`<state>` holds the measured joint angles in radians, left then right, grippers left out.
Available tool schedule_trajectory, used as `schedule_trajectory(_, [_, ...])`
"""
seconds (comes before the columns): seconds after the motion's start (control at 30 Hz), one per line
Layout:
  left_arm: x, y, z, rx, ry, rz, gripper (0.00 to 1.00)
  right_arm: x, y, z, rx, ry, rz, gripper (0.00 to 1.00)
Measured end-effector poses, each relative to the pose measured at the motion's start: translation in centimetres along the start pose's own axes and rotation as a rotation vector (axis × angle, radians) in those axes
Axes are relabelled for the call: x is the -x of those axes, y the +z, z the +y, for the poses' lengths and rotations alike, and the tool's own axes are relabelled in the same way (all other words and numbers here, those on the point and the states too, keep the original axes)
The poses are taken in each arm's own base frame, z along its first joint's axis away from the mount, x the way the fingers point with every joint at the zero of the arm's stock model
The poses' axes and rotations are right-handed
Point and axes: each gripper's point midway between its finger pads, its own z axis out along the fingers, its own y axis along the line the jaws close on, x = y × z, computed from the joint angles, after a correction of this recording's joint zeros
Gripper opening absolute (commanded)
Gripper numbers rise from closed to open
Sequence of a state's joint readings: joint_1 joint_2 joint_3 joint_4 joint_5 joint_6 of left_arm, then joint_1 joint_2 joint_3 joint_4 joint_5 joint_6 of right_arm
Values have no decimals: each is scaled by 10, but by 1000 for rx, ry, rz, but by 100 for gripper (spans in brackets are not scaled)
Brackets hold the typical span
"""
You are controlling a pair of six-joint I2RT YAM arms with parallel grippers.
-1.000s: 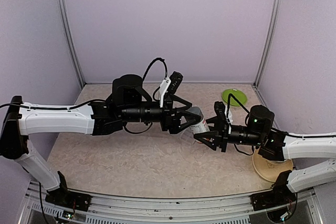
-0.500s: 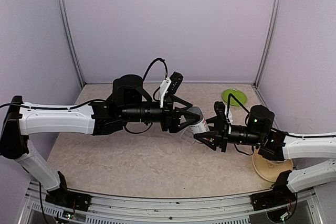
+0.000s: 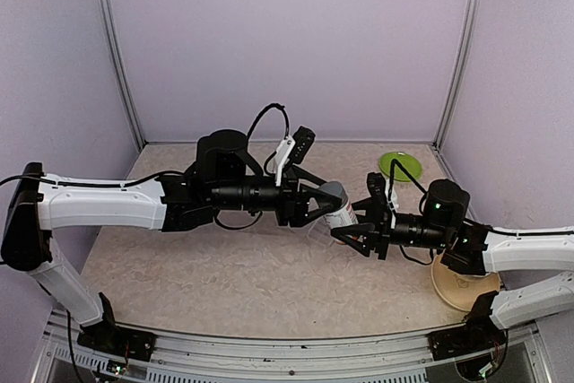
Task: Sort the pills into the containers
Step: Unscrew the lid of the pill bottle from the pill bottle.
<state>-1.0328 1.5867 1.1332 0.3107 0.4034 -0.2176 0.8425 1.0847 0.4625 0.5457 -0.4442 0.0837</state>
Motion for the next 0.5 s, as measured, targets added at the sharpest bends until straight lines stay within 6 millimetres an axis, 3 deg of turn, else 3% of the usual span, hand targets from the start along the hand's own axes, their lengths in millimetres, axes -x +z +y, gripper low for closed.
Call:
schedule_trajectory(0.1, [1,0,0,-2,-3,-3,66,0,0,0,1,0,-1,27])
schedule_trajectory(0.23, [1,-1,0,-6,-4,-10,66,1,0,0,1,-1,-3,27])
schedule_trajectory(0.5, [2,-2,0,-14,-12,-20,51,0,0,0,0,1,-3,27])
